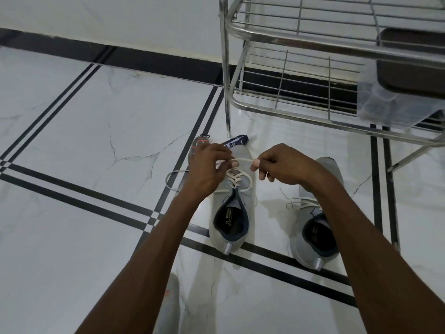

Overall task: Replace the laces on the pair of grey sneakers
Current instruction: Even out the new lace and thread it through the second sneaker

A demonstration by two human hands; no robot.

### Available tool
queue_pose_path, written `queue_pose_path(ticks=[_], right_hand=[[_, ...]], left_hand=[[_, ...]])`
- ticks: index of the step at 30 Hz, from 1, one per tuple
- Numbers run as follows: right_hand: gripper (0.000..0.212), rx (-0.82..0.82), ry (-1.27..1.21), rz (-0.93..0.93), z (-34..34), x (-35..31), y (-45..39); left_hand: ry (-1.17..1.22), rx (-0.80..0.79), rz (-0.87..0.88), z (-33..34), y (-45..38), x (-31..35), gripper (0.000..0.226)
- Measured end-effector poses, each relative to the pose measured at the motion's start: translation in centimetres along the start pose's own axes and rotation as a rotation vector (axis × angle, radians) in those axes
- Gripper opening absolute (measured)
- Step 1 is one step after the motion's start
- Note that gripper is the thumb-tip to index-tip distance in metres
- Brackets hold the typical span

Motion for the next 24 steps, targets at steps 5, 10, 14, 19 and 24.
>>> queue_pose_path(ticks=[5, 10, 14, 19, 24], right_hand=[[0.022, -0.035, -0.244, -0.071, 0.0, -1.1, 0.7], [0.015, -0.187, -0.406, -0.169, 1.9, -3.8, 1.4], [0.020, -0.052, -0.569, -0.044, 2.5, -2.4, -0.3], [0.022, -0.011, -0.438, -0.060, 4.7, -1.5, -1.5], [0.007, 0.155, -0.137, -0.129, 6.3, -1.1, -1.7]], left_hand=[[0.061, -0.010, -0.031, -0.3, 0.5, -1.4, 0.020], [0.025, 0.120, -0.171, -0.5, 1.9, -2.5, 0.040], [0.160, 0.224, -0.146, -0.8, 4.6, -1.2, 0.052], [0.153, 0.036, -0.245, 2.3, 7.4, -1.0, 0.042], [0.111, 0.006, -0.298, 2.7, 7.5, -0.7, 0.035]])
Point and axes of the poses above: each hand's wrist, its own y-axis away from the middle knuckle, its own z-axis out of the palm, x = y × z, the point moved 6 cm from there along -y, towards the middle knuckle, and after that the axes turned 10 degrees about y, right-handed, at the moved point
